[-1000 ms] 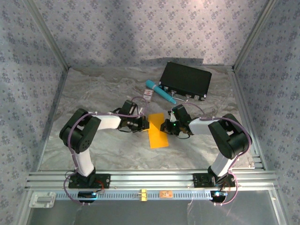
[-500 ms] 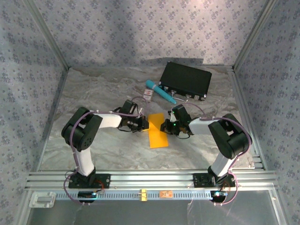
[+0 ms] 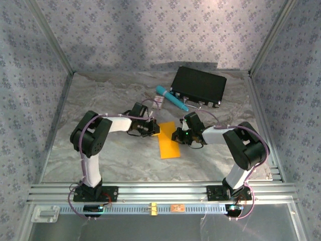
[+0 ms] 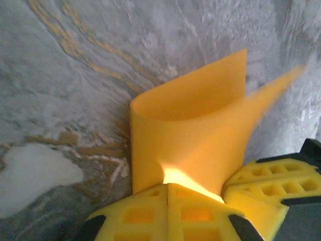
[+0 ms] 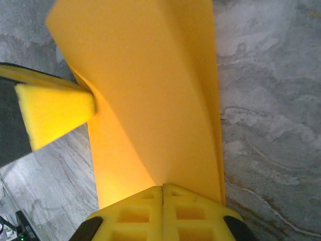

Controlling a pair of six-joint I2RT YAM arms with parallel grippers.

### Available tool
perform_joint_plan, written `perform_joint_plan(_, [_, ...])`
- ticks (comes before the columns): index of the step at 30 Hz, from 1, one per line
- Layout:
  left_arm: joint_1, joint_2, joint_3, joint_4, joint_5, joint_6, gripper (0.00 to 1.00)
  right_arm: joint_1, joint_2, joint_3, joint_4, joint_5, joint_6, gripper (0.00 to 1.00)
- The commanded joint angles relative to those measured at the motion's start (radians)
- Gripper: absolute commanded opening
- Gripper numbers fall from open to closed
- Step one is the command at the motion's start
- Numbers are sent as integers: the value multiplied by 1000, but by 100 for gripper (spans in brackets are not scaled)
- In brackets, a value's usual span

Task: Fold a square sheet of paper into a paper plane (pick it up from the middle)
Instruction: First fold the square sheet of paper in half at the center of the table.

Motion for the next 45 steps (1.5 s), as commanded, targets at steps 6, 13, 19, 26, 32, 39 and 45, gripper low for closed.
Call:
perform_joint_plan(6, [10, -7, 16, -47, -9, 17, 0, -14, 18, -37, -139, 81, -6, 0])
perform_joint_plan(13, [10, -7, 99, -98, 1, 44, 0, -15, 17, -35, -145, 82, -5, 0])
perform_joint_plan(19, [15, 55, 117, -94, 4, 47, 0, -15, 15, -38, -145, 80, -5, 0])
perform_joint_plan(26, [31, 89, 123, -91, -55, 35, 0, -15, 9, -38, -151, 82, -6, 0])
perform_joint_plan(32, [50, 70, 133, -87, -137, -14, 0, -15, 7, -43, -148, 82, -6, 0])
perform_joint_plan(39, [64, 75, 145, -77, -191, -55, 0, -15, 8, -43, -147, 77, -9, 0])
perform_joint_plan(45, [64, 82, 173, -105, -226, -62, 0, -15, 9, -42, -144, 76, -8, 0])
